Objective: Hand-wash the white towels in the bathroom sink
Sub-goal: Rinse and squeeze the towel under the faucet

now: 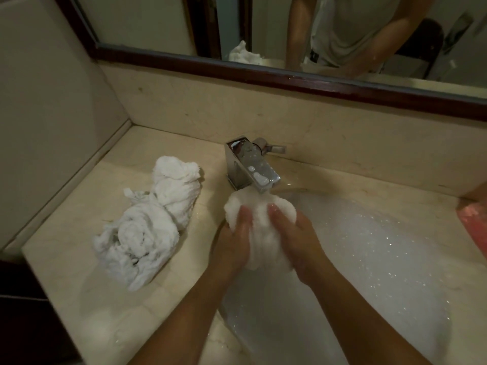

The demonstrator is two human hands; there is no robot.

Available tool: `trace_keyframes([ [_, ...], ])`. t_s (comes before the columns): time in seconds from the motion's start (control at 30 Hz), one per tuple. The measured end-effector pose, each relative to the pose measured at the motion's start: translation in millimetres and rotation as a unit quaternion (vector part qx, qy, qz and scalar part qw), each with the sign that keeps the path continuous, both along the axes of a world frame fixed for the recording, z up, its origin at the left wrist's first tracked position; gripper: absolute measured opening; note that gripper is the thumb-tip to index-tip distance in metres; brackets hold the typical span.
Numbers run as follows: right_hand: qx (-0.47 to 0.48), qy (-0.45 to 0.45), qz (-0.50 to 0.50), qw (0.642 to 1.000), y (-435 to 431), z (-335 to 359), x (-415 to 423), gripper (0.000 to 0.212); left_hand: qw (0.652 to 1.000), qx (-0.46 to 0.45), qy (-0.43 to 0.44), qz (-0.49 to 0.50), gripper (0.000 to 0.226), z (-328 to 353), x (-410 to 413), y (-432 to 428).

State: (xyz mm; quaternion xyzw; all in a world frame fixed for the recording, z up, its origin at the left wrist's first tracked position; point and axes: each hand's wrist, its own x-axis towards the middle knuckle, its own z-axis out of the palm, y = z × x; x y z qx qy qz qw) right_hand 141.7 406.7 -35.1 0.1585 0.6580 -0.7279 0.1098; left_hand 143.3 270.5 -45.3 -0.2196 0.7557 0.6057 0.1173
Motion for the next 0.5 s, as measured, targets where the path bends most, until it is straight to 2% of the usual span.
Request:
trace_keyframes([
  [0.07,0.056,0.068,-0.046,0.995,-2,-2,4,0.012,0.998,-0.042,-0.007,-0.049,0.114,8,-2,-1],
  [0.17,0.116,0.135,-0.062,0.982,-5,-3,4,0.006,0.995,-0.074,-0.040,-0.057,0.102,27,-11,-2],
  [0.23,0.164,0.165,-0.029,0.972,-9,-2,4,0.018,0.994,0.001,-0.106,-0.025,0.109,40,-19,-3],
  [0.3,0.181,0.173,0.014,0.968,-12,-1,7,0.041,0.983,0.087,-0.161,-0.031,0.126,45,-25,-5],
  [0.33,0.176,0.166,0.027,0.970,-13,-2,10,0.054,0.977,0.112,-0.177,-0.047,0.125,43,-26,-5],
  [0.4,0.149,0.150,0.032,0.977,-13,-2,13,0.072,0.969,0.144,-0.191,-0.054,0.106,36,-22,-5],
  [0.43,0.130,0.140,0.024,0.981,-13,-1,14,0.073,0.968,0.160,-0.188,-0.032,0.096,31,-21,-4],
  [0.5,0.074,0.108,-0.008,0.991,-11,-1,13,0.062,0.967,0.191,-0.165,0.021,0.081,19,-18,-5],
])
